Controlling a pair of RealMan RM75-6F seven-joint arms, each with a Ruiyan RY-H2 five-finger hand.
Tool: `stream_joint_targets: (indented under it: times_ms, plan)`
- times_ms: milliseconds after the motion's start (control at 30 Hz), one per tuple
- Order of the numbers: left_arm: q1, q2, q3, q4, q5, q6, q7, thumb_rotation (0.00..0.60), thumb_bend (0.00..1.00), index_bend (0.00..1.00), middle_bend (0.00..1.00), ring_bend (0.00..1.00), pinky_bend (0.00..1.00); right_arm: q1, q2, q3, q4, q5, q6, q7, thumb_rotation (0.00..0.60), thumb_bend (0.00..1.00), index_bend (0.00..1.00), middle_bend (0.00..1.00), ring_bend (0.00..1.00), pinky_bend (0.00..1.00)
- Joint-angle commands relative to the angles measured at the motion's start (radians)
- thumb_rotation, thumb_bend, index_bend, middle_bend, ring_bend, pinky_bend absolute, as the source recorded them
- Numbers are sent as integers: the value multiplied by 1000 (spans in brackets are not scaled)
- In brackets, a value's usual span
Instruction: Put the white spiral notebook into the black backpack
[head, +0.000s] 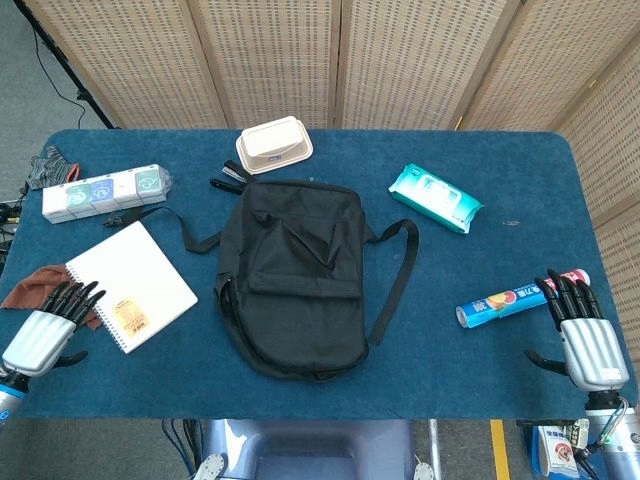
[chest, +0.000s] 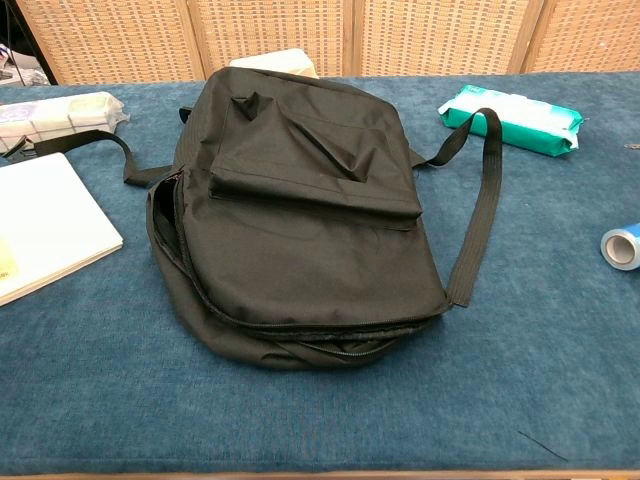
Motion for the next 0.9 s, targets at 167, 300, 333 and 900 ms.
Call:
stream_joint_targets:
  times_ms: [167,300,333,900]
  plan:
    - [-21,-112,29,155,34,16,-58,600,0,0,0,0,0,0,0,0,1,3,-2,2,600,0,0,0,0,0]
    - [-32,-143,23,191,30,23,-56,600,0,0,0,0,0,-1,1,2,1,5,-2,6,600,0,0,0,0,0]
    - [-36,-152,21,200,29,27,-54,600,0,0,0,0,0,-1,1,2,1,6,-2,7,600,0,0,0,0,0]
    - [-78,-194,35,247,21,-21,-13,600,0,0,0,0,0,-4,8,5,0,12,-3,21,600,0,0,0,0,0]
